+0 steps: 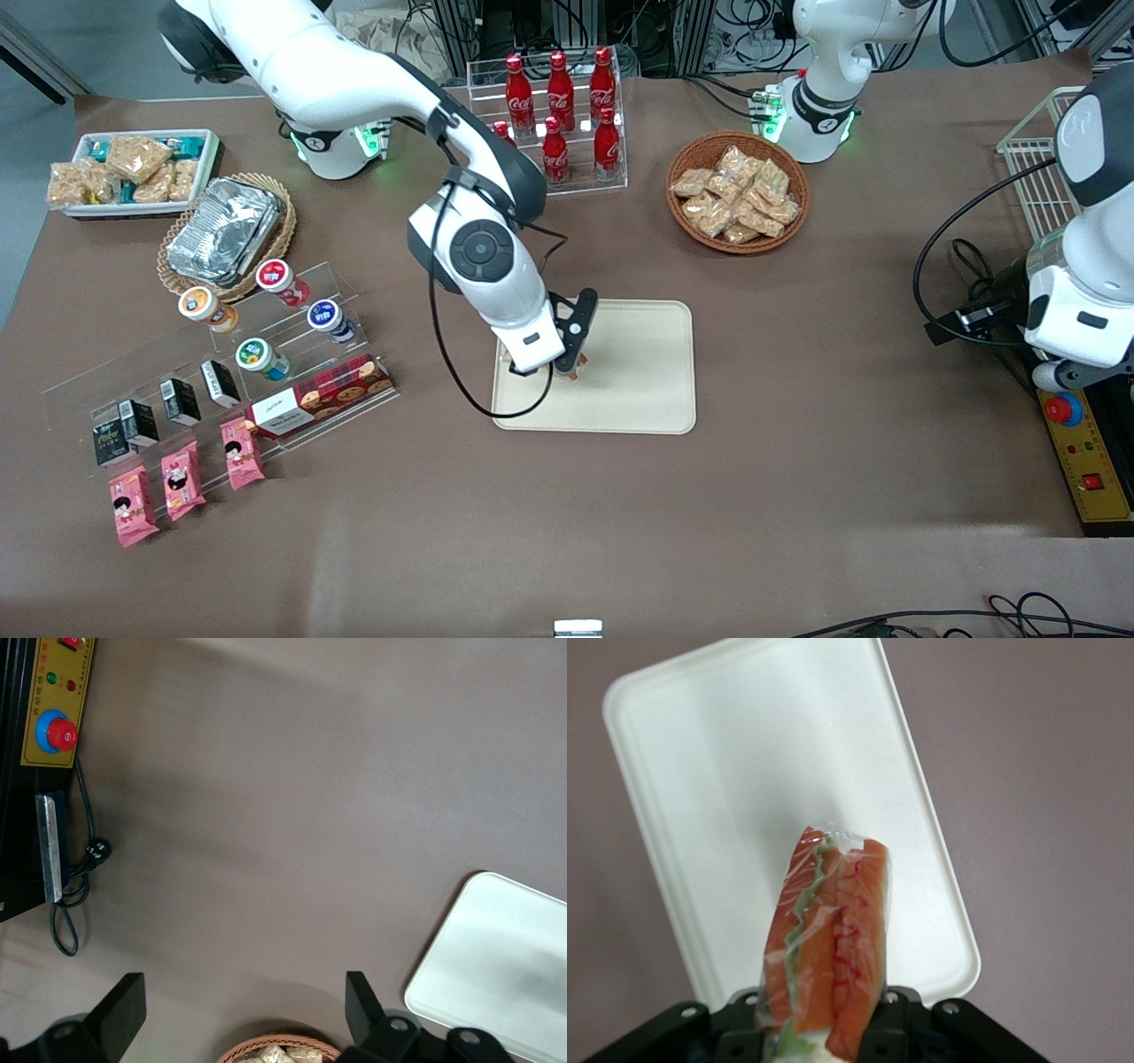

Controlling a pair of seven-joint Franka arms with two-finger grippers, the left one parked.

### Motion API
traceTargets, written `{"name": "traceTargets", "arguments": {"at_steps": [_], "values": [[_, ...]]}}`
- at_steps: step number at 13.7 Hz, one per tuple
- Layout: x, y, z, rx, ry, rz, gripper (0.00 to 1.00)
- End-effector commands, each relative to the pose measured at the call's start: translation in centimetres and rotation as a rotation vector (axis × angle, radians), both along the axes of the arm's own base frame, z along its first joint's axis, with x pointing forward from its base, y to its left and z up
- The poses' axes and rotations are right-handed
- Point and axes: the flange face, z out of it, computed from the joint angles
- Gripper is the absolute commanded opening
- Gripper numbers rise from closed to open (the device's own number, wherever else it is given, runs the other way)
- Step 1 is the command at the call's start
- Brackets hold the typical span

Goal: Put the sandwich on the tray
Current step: 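Carry the sandwich over the cream tray with the right gripper, then lower the sandwich onto the tray and open the right gripper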

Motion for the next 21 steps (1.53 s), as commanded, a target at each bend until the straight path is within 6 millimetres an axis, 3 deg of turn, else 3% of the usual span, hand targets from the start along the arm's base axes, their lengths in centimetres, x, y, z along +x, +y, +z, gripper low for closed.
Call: {"name": "traceTargets", "arguments": {"at_steps": [1, 10, 14, 16, 17, 18, 19, 21], "values": [[1.4, 1.0, -2.6, -0.005, -0.069, 0.021, 0.37], [1.9, 1.5, -8.6, -0.019, -0.135, 0.097, 0.37], [0.5, 3.7, -9.6, 0.010, -0.156, 0.126, 0.37], [0.3, 3.9, -9.7, 0.012, -0.157, 0.133, 0.37], [0.3, 3.9, -10.0, 0.011, -0.153, 0.132, 0.48], [0.3, 3.9, -10.0, 0.012, -0.153, 0.126, 0.79], [0.3, 3.9, -9.9, 0.012, -0.155, 0.132, 0.84], [0.7, 3.4, -8.8, 0.021, -0.158, 0.113, 0.84]]}}
